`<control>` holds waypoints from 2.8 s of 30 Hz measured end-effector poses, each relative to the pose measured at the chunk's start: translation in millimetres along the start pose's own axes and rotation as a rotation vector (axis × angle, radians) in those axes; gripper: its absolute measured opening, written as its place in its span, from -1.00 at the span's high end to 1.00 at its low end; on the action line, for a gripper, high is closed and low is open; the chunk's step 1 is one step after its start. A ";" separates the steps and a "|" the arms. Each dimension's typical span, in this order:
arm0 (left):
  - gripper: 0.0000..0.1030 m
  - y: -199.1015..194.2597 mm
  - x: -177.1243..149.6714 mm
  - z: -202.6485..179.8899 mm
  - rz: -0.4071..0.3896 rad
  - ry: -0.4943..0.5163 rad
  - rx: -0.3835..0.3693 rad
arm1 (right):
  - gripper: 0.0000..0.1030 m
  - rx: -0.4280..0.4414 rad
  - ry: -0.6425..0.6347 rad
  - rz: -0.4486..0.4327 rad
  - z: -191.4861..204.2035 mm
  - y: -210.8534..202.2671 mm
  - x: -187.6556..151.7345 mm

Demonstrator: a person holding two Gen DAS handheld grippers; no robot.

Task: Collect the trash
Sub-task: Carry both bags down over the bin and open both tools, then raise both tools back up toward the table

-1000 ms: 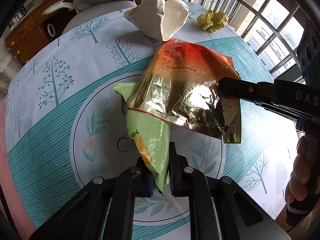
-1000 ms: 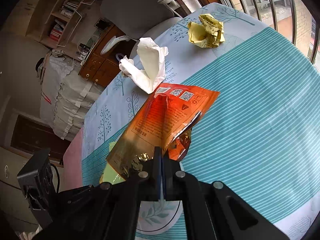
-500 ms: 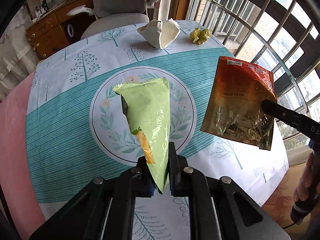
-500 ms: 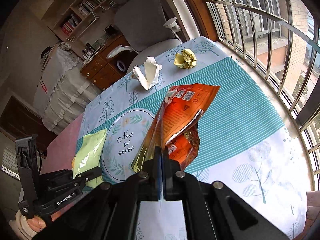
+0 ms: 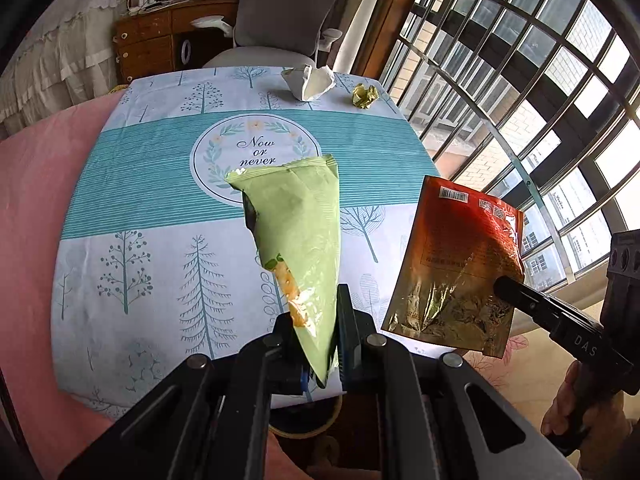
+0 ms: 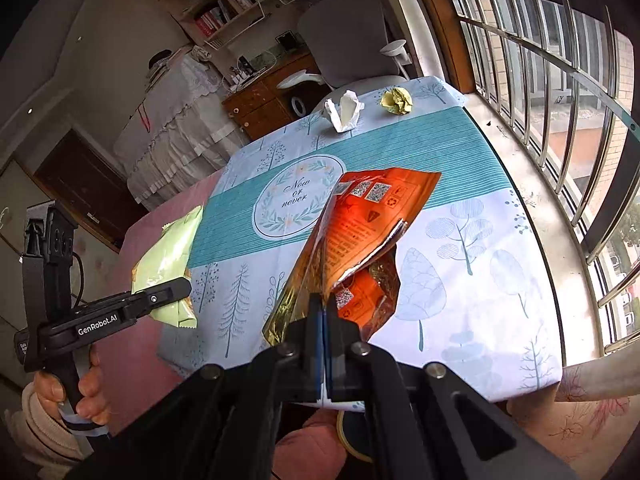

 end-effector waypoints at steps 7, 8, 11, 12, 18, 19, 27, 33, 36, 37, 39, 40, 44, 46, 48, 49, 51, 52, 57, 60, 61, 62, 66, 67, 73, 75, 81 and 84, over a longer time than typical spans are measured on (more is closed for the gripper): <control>0.85 -16.6 -92.7 2.1 0.069 -0.002 0.061 | 1.00 0.055 -0.090 0.089 33.8 -29.9 -71.7; 0.84 -17.3 -103.9 2.4 0.083 0.006 0.072 | 1.00 0.065 -0.090 0.102 37.1 -31.9 -82.8; 0.84 -17.6 -133.1 4.3 0.115 0.041 0.094 | 1.00 0.072 -0.094 0.143 45.5 -34.2 -109.8; 0.84 -17.3 -141.3 5.4 0.123 0.053 0.102 | 1.00 0.072 -0.096 0.156 48.5 -34.6 -120.0; 0.84 -2.8 -184.8 19.9 0.187 0.080 0.128 | 1.00 0.067 -0.093 0.252 64.0 -23.5 -174.9; 0.84 0.6 -191.4 22.6 0.199 0.083 0.128 | 1.00 0.066 -0.085 0.269 67.1 -20.3 -185.2; 0.84 54.3 -243.4 52.3 0.300 0.131 0.124 | 1.00 0.018 -0.014 0.392 72.1 38.3 -253.8; 0.84 128.8 -278.3 79.1 0.365 0.148 0.126 | 0.99 -0.043 0.110 0.451 45.9 112.4 -304.0; 0.84 172.1 -288.7 94.3 0.387 0.137 0.137 | 0.99 -0.068 0.154 0.472 27.8 151.0 -330.0; 0.84 186.3 -291.9 98.4 0.394 0.130 0.139 | 0.99 -0.076 0.164 0.479 21.7 163.1 -337.2; 0.83 215.0 -299.3 103.7 0.403 0.126 0.141 | 0.99 -0.089 0.171 0.495 9.8 187.5 -351.1; 0.83 229.0 -301.9 105.5 0.405 0.130 0.142 | 0.99 -0.090 0.176 0.502 2.6 200.0 -356.7; 0.81 282.6 -315.0 118.1 0.407 0.158 0.151 | 0.99 -0.091 0.171 0.518 -21.5 242.9 -381.3; 0.80 305.6 -321.1 122.8 0.411 0.171 0.158 | 0.97 -0.087 0.176 0.525 -30.7 260.2 -390.7; 0.76 325.8 -325.8 127.4 0.408 0.183 0.165 | 0.94 -0.080 0.192 0.525 -39.0 275.3 -398.3; 0.65 333.6 -327.0 130.2 0.402 0.190 0.172 | 0.94 -0.071 0.210 0.521 -43.1 281.1 -401.8; 0.33 346.1 -326.3 138.2 0.385 0.202 0.185 | 0.92 -0.061 0.247 0.526 -50.4 290.8 -410.3; 0.01 351.7 -325.6 140.1 0.376 0.204 0.190 | 0.80 -0.064 0.257 0.532 -54.3 294.5 -414.8; -0.45 361.5 -322.0 151.6 0.356 0.172 0.217 | 0.02 -0.075 0.290 0.519 -64.5 298.9 -429.1; -0.59 359.7 -316.8 153.8 0.351 0.151 0.227 | -0.08 -0.081 0.309 0.512 -67.5 294.8 -432.3; -0.68 358.9 -316.3 153.2 0.350 0.149 0.227 | -0.11 -0.088 0.312 0.508 -68.1 292.4 -432.5; -0.76 357.7 -315.9 153.0 0.347 0.149 0.229 | -0.12 -0.097 0.315 0.502 -68.5 290.0 -432.0; -0.82 346.4 -314.9 151.9 0.327 0.158 0.241 | -0.17 -0.120 0.332 0.484 -69.1 279.0 -429.6; -0.83 344.1 -314.7 151.7 0.327 0.159 0.244 | -0.18 -0.124 0.336 0.481 -68.5 276.1 -428.4; -0.84 320.7 -310.5 149.5 0.326 0.157 0.254 | -0.19 -0.132 0.340 0.467 -59.7 258.8 -414.5; -0.84 309.1 -308.3 149.3 0.331 0.155 0.257 | -0.21 -0.140 0.350 0.469 -57.4 252.0 -409.7; -0.84 268.8 -299.9 145.2 0.338 0.150 0.258 | -0.25 -0.150 0.373 0.465 -47.4 225.2 -389.7; -0.84 248.7 -296.5 140.3 0.340 0.162 0.260 | -0.25 -0.159 0.381 0.469 -41.2 209.3 -378.5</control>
Point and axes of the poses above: each gripper's, at about its wrist camera, not at the fingertips, and y roughly the way its jaws point, z to its left, x to its top, the point moved 9 cm from there along y, roughly the way its jaws point, and after that the axes turned 15 degrees about -y, right-handed, at the moved point
